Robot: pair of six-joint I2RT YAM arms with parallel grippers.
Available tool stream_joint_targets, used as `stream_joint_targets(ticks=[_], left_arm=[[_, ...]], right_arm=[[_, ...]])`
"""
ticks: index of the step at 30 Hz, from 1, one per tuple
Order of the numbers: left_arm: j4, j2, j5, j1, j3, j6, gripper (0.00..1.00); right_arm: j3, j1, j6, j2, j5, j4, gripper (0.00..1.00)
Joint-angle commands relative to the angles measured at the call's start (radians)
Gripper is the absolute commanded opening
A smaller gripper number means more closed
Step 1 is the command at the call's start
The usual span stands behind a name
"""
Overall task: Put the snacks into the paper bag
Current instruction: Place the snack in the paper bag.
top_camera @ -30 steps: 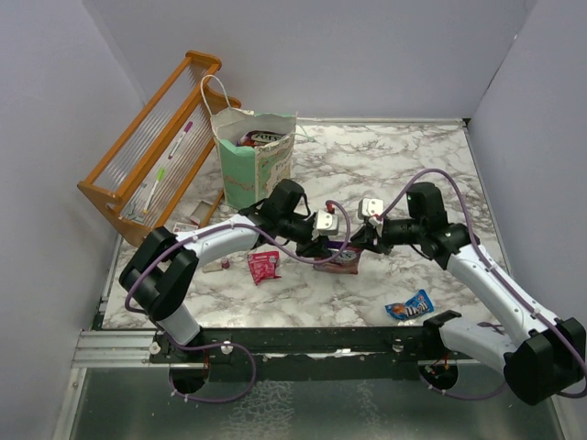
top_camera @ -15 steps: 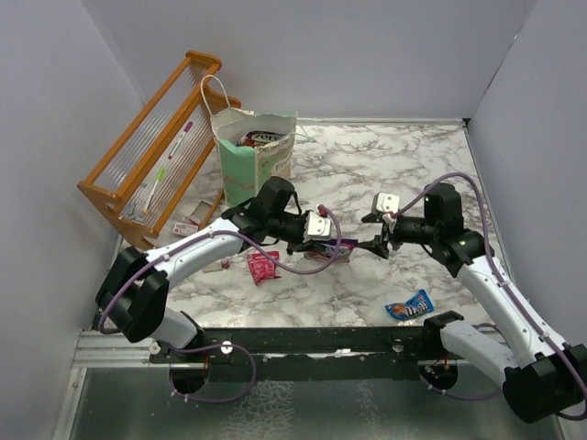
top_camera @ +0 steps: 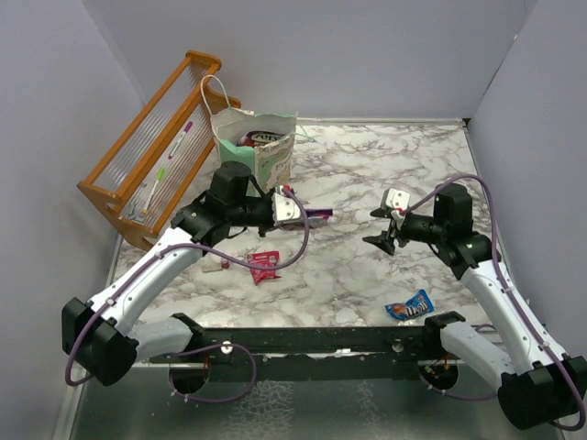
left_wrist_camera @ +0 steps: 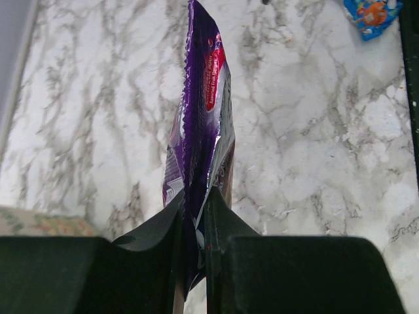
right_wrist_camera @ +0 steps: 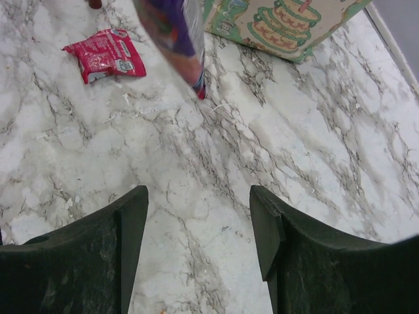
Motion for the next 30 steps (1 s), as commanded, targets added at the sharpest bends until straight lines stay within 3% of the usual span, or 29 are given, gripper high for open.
stream_joint_targets(ticks=[1,9,19,24,30], left_arm=[[-0.09,-0.068,-0.056,0.031,0.126,-0.025,0.0],[-0.173,-0.117,-0.223,0.079,0.288,-0.13,0.0],[-0.065,-0.106,-0.389,0.24,0.411,-0.385,0.0],[-0.034,-0.066,-0.501,0.26,0.462,-0.402,0.0],[-0.021,0.025,-0.539,0.262,0.552,-0.329,0.0]], right_arm=[[-0.014,-0.008,0.011,0.011,0.02,0.032,0.64],[-0.017,-0.013,0.024,0.035,0.054,0.045,0.66],[-0.022,-0.017,0.026,0.054,0.08,0.052,0.69],[-0.026,-0.019,0.028,0.053,0.081,0.057,0.69],[-0.024,-0.019,0.028,0.058,0.066,0.052,0.69]])
